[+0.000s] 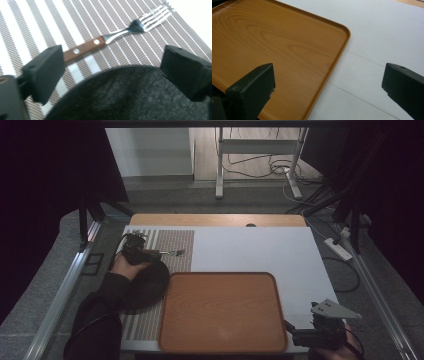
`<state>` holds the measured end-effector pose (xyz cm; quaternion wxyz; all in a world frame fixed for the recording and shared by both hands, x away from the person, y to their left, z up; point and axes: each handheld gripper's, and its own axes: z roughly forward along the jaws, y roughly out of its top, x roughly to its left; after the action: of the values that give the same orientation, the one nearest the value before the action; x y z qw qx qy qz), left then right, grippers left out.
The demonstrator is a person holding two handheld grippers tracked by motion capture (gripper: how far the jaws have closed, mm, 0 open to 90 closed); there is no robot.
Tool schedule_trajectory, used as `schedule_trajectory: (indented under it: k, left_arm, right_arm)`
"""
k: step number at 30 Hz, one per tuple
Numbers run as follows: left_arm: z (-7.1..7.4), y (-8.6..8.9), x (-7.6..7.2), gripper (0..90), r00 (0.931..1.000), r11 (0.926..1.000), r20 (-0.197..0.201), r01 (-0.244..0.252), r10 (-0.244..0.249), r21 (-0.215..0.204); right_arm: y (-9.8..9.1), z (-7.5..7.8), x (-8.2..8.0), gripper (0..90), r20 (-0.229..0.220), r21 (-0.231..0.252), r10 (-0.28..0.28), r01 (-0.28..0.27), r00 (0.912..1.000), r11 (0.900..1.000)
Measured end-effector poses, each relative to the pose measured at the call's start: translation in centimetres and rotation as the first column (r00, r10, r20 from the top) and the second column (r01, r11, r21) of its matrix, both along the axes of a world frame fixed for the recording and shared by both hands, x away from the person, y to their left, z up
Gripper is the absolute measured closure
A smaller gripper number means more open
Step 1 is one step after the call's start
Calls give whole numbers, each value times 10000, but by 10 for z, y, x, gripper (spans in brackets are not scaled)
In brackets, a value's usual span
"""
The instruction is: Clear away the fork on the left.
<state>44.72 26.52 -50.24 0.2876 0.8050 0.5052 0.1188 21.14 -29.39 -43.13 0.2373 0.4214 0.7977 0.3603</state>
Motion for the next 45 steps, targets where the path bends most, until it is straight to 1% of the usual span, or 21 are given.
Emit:
schedule_trajectory:
  k: [2, 7, 10, 12, 15, 16, 17, 18, 19, 21, 23, 24, 25, 26, 27, 29, 33, 39, 42, 44, 45]
  left_arm:
    - [1, 4, 3, 245, 10000, 10000, -28, -79, 79, 4]
    - [1, 19, 17, 661, 9993, 9994, -129, -344, 345, 58]
    - [-1, 23, 22, 878, 9989, 9990, -171, -424, 426, 130]
    - [-4, 27, 32, 887, 9974, 9969, -336, -620, 636, 480]
    - [-7, 30, 39, 888, 9955, 9950, -478, -782, 812, 616]
    - [-12, 32, 44, 887, 9929, 9908, -573, -983, 1039, 931]
    - [-12, 32, 44, 887, 9929, 9908, -573, -983, 1039, 931]
    - [-17, 34, 47, 887, 9908, 9868, -712, -1057, 1150, 1231]
    - [-17, 34, 47, 887, 9908, 9868, -712, -1057, 1150, 1231]
    - [-21, 36, 48, 887, 9897, 9840, -882, -989, 1128, 1485]
    - [-22, 37, 46, 887, 9905, 9859, -881, -930, 1059, 1393]
    - [-21, 37, 45, 887, 9903, 9855, -964, -850, 998, 1468]
    - [-19, 36, 42, 887, 9903, 9837, -1173, -539, 747, 1714]
    - [-19, 36, 42, 888, 9903, 9837, -1173, -539, 747, 1714]
    - [-17, 34, 40, 888, 9886, 9803, -1453, -103, 396, 1971]
    - [-15, 32, 37, 888, 9859, 9767, -1671, 315, 45, 2123]
    - [-14, 33, 35, 887, 9794, 9789, -2013, 578, -175, 1961]
    - [-16, 38, 30, 889, 9824, 9877, -1861, 437, -152, 1502]
    - [-16, 41, 30, 888, 9795, 9926, -2007, 426, -191, 1135]
    - [-15, 42, 31, 887, 9779, 9918, -2083, 465, -209, 1189]
    - [-12, 43, 32, 886, 9813, 9920, -1919, 357, -120, 1207]
  right_arm:
    - [0, 0, 0, 0, 1, -18, 4, -4, 10000, 10000]
    - [0, 0, 0, 0, -33, -31, 28, -28, 10000, 10000]
    - [0, 0, 0, 0, -44, -31, 32, -32, 10000, 10000]
    - [0, 0, 0, 0, -42, -17, 33, -33, 10000, 10000]
    - [0, 0, 0, 0, -40, -6, 31, -31, 10000, 10000]
    - [0, 0, 0, 0, -43, -6, 38, -38, 10000, 10000]
    - [0, 0, 0, 0, -43, -9, 30, -30, 10000, 10000]
    - [0, 0, 0, 0, -46, -15, 34, -34, 10000, 10000]
    - [0, 0, 0, 0, -46, -15, 34, -34, 10000, 10000]
    - [0, 0, 0, 0, -50, -14, 35, -35, 10000, 10000]
    - [0, 0, 1, 0, -56, -4, 31, -31, 10000, 10000]
    - [0, 0, 1, 0, -70, -8, 30, -30, 10000, 10000]
    - [0, 0, 1, 0, -82, -37, 40, -40, 10000, 10000]
    - [1, -1, 1, 0, -76, -57, 74, -75, 9999, 10000]
    - [1, -1, 0, 0, -59, -92, 89, -89, 9999, 9999]
    - [2, -1, 0, 0, -47, -148, 98, -99, 9999, 9998]
    - [2, -1, 0, 0, -36, -180, 117, -117, 9999, 9998]
    - [2, -1, 0, 0, -56, -197, 146, -148, 9999, 9997]
    - [2, -1, 0, 0, -51, -224, 141, -142, 9999, 9996]
    - [2, -1, 0, 0, -48, -230, 143, -144, 9999, 9996]
    - [2, -1, 0, 0, -48, -229, 140, -141, 9999, 9996]
